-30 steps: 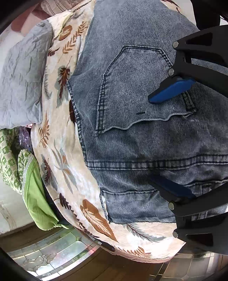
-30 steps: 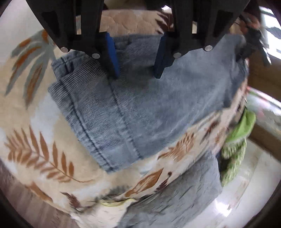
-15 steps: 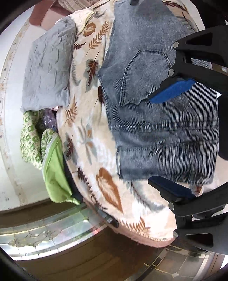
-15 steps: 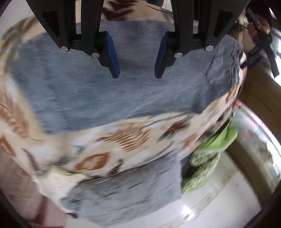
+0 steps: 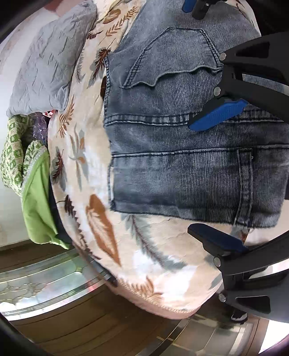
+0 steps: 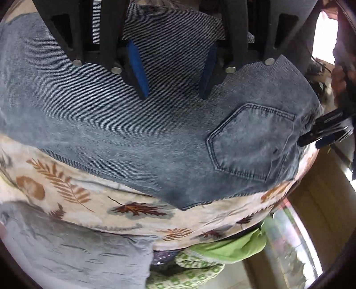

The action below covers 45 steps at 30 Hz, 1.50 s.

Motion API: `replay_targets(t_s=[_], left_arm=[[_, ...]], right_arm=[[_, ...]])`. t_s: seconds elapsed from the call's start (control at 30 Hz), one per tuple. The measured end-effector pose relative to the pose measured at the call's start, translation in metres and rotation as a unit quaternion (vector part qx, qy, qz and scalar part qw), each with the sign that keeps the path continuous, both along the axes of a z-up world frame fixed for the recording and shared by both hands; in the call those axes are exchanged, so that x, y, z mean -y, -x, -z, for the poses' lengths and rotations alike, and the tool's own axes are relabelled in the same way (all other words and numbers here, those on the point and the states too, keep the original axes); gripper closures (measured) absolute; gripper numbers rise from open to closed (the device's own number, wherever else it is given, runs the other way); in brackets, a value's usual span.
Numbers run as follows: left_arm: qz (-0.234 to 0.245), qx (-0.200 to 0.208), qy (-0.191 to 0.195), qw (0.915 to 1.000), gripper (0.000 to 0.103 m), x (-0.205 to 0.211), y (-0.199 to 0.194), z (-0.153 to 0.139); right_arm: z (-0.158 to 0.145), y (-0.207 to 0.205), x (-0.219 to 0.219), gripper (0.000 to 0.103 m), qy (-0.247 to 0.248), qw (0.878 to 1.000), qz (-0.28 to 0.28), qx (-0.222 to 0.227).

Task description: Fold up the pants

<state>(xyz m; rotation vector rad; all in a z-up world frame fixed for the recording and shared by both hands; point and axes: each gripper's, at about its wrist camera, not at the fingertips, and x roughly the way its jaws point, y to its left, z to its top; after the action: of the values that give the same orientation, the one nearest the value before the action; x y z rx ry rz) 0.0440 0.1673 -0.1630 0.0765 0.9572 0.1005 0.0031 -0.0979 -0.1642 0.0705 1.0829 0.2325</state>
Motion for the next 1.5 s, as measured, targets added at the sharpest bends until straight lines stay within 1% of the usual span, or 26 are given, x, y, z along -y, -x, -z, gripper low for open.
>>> replay_targets(t_s=[0.1, 0.2, 0.27, 0.3, 0.33, 0.4, 0.43, 0.5, 0.6, 0.73, 0.87, 1.0, 1.07, 1.13, 1.17, 1.2, 1.27, 1.33, 1.4, 1.43, 1.5], left_arm=[[-0.001, 0.006, -0.005, 1.0, 0.013, 0.002, -0.001, 0.004], [-0.006, 0.005, 0.001, 1.0, 0.008, -0.001, -0.001, 0.008], [-0.009, 0.003, 0.009, 0.9999, 0.001, -0.006, -0.001, 0.01], [-0.01, -0.002, 0.018, 0.9998, 0.001, -0.01, 0.0, 0.011], [-0.01, -0.011, 0.037, 0.9992, 0.001, -0.016, 0.0, 0.01], [-0.026, -0.013, 0.048, 0.9984, 0.001, -0.025, 0.003, 0.005], [-0.041, -0.003, 0.033, 0.9986, 0.001, -0.03, 0.009, 0.0], [-0.04, 0.005, 0.019, 0.999, 0.001, -0.037, 0.017, -0.004], [-0.05, 0.002, 0.003, 0.9987, 0.001, -0.049, 0.028, -0.004], [-0.063, -0.011, 0.011, 0.9979, 0.001, -0.063, 0.039, 0.002], [-0.065, -0.019, 0.033, 0.9972, 0.001, -0.066, 0.042, 0.006], [-0.059, -0.03, 0.029, 0.9974, 0.001, -0.063, 0.034, 0.014], [-0.066, -0.043, 0.029, 0.9964, 0.0, -0.066, 0.028, 0.021], [-0.072, -0.057, 0.049, 0.9946, 0.0, -0.073, 0.021, 0.025], [-0.074, -0.059, 0.051, 0.9942, 0.0, -0.074, 0.02, 0.024], [-0.074, -0.058, 0.044, 0.9946, 0.0, -0.073, 0.019, 0.02], [-0.075, -0.042, 0.022, 0.996, 0.0, -0.07, 0.017, 0.007], [-0.071, -0.01, 0.021, 0.9972, 0.0, -0.067, 0.015, -0.015], [-0.065, 0.013, 0.026, 0.9975, 0.0, -0.061, 0.009, -0.032], [-0.051, 0.025, 0.032, 0.9979, 0.0, -0.053, 0.002, -0.042], [-0.033, 0.031, 0.024, 0.9987, 0.0, -0.037, -0.012, -0.049]], right_arm=[[0.001, 0.003, 0.002, 0.05, -0.001, 1.0, -0.01, -0.002], [0.002, 0.007, 0.003, 0.05, 0.0, 1.0, -0.017, -0.002], [0.0, 0.01, 0.004, 0.05, -0.004, 1.0, -0.019, -0.001], [-0.001, 0.01, 0.006, 0.05, -0.008, 1.0, -0.018, -0.001], [-0.002, 0.01, 0.007, 0.05, -0.014, 1.0, -0.015, -0.001], [-0.004, 0.011, 0.01, 0.05, -0.028, 1.0, -0.011, 0.0], [-0.006, 0.011, 0.01, 0.05, -0.039, 0.999, -0.012, 0.003], [-0.012, 0.012, 0.005, 0.05, -0.051, 0.998, -0.02, 0.016], [-0.02, 0.014, -0.009, 0.05, -0.061, 0.997, -0.039, 0.039], [-0.024, 0.012, -0.029, 0.05, -0.079, 0.994, -0.062, 0.05], [-0.016, 0.008, -0.052, 0.05, -0.071, 0.993, -0.084, 0.038], [-0.005, 0.005, -0.071, 0.05, -0.044, 0.993, -0.104, 0.023], [-0.001, 0.006, -0.076, 0.049, -0.03, 0.993, -0.109, 0.022], [-0.002, 0.007, -0.077, 0.048, -0.039, 0.992, -0.117, 0.015], [-0.003, 0.008, -0.076, 0.048, -0.05, 0.991, -0.12, 0.011], [-0.003, 0.008, -0.074, 0.048, -0.052, 0.991, -0.122, 0.009], [-0.005, 0.008, -0.071, 0.048, -0.056, 0.991, -0.124, 0.012], [-0.011, 0.006, -0.061, 0.048, -0.077, 0.991, -0.109, 0.021], [-0.015, 0.002, -0.051, 0.048, -0.084, 0.992, -0.089, 0.035], [-0.016, 0.0, -0.046, 0.048, -0.087, 0.992, -0.078, 0.042], [-0.017, -0.004, -0.039, 0.048, -0.099, 0.992, -0.059, 0.046]])
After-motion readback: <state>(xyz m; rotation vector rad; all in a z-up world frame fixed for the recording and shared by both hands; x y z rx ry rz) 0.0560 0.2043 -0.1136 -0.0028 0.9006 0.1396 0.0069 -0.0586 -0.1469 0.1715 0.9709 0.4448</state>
